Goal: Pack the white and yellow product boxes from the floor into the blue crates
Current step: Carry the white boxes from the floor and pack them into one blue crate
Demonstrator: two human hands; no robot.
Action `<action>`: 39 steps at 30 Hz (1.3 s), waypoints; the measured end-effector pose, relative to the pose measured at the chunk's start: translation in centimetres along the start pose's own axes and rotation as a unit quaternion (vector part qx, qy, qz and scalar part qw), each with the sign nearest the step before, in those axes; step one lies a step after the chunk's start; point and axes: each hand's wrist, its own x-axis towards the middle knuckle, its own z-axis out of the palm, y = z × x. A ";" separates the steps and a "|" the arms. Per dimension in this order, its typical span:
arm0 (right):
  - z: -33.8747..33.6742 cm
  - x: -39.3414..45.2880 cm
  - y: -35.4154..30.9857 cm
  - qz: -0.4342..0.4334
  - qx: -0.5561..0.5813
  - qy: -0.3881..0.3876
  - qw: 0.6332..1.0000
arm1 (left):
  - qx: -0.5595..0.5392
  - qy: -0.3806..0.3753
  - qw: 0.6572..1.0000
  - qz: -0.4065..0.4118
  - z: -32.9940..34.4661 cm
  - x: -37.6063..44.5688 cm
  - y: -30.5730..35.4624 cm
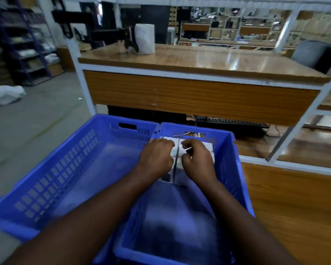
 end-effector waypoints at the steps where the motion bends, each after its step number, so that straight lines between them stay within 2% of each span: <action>1: 0.3 -0.1 -1.1 -0.012 0.021 -0.007 1.000 | -0.034 0.020 0.999 -0.015 -0.8 -0.9 -0.7; 6: 1.9 -2.7 -8.2 -0.080 0.100 -0.055 0.990 | -0.100 0.105 0.987 -0.063 -4.3 -7.7 -5.5; 12: 4.3 -8.8 -21.8 -0.165 0.246 -0.102 0.950 | -0.072 0.202 0.970 -0.117 -10.3 -19.7 -13.3; 14: 7.3 -12.4 -26.2 -0.186 0.288 -0.151 0.927 | -0.094 0.226 0.956 -0.160 -11.6 -25.4 -16.5; 17: 14.0 -19.4 -31.8 -0.196 0.287 -0.241 0.906 | -0.090 0.242 0.935 -0.243 -13.2 -36.3 -21.9; 20: 21.6 -27.4 -36.8 -0.191 0.288 -0.320 0.882 | -0.046 0.221 0.915 -0.335 -14.7 -48.9 -27.0; 23: 28.6 -36.3 -41.7 -0.195 0.268 -0.415 0.847 | -0.042 0.191 0.879 -0.434 -15.4 -61.9 -30.6; 26: 34.2 -45.7 -46.3 -0.211 0.256 -0.512 0.792 | -0.048 0.180 0.829 -0.527 -15.7 -74.4 -31.7; 28: 37.1 -52.2 -49.6 -0.224 0.251 -0.582 0.740 | -0.050 0.196 0.783 -0.588 -15.7 -82.0 -31.4; 33: 42.2 -67.2 -57.1 -0.276 0.225 -0.712 0.605 | -0.051 0.272 0.625 -0.730 -14.0 -98.1 -29.0; 39: 47.2 -85.4 -63.4 -0.361 0.179 -0.796 0.452 | -0.036 0.283 0.433 -0.855 -11.5 -113.1 -24.7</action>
